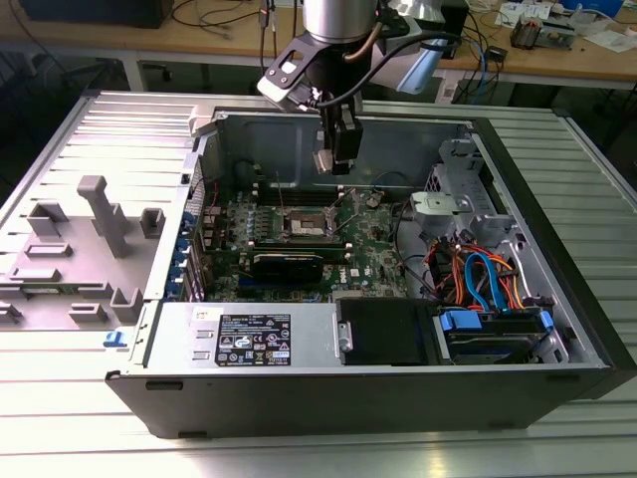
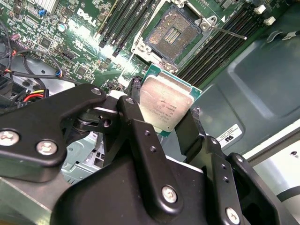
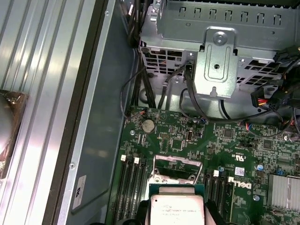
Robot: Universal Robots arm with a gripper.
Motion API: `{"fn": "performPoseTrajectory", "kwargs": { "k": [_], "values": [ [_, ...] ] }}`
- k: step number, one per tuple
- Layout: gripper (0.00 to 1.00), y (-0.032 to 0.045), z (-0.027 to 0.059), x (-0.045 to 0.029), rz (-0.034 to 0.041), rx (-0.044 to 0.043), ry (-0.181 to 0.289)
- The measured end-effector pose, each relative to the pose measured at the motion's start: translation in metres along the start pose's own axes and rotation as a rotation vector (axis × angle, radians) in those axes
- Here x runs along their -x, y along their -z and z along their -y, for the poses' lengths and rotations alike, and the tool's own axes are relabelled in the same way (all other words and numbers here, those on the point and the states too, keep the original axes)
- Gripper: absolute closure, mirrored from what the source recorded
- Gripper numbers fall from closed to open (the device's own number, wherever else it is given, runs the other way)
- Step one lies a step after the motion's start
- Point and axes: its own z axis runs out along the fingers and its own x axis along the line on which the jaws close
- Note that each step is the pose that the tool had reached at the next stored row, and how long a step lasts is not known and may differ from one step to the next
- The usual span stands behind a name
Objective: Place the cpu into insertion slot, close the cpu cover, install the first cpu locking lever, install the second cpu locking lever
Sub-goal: 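Place the cpu into insertion slot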
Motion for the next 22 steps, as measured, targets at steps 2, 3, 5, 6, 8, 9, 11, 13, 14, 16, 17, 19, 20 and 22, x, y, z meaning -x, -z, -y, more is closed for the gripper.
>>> {"fn": "performPoseTrajectory", "kwargs": {
  "k": [2, 3, 5, 6, 8, 9, 11, 13, 14, 16, 17, 19, 20, 22],
  "values": [
    [0.45, 0.0, 0.0, 0.0, 0.0001, 0.0, -0.001],
    [0.45, 0.0, 0.0, 0.0, 0.0002, 0.0001, -0.003],
    [0.45, -0.0001, 0.0, 0.0, 0.0005, 0.0002, -0.007],
    [0.45, 0.0, 0.0, 0.0, 0.0007, 0.0002, -0.009],
    [0.45, -0.0002, 0.0, 0.0, 0.001, 0.0002, -0.012],
    [0.45, -0.0004, 0.0, 0.0, 0.0013, 0.0002, -0.014],
    [0.45, -0.0007, 0.0001, 0.0, 0.0014, 0.0003, -0.016],
    [0.45, -0.0012, 0.0001, 0.0, 0.0015, 0.0003, -0.018],
    [0.45, -0.0016, 0.0001, 0.0, 0.0017, 0.0003, -0.019],
    [0.45, -0.002, 0.0002, 0.0, 0.0019, 0.0003, -0.022],
    [0.45, -0.0022, 0.0002, 0.0, 0.0021, 0.0004, -0.024],
    [0.45, -0.0024, 0.0002, 0.0, 0.0023, 0.0005, -0.026],
    [0.45, -0.0024, 0.0002, 0.0, 0.0023, 0.0005, -0.027],
    [0.45, -0.0024, 0.0002, 0.0, 0.0023, 0.0005, -0.027]
  ]
}}
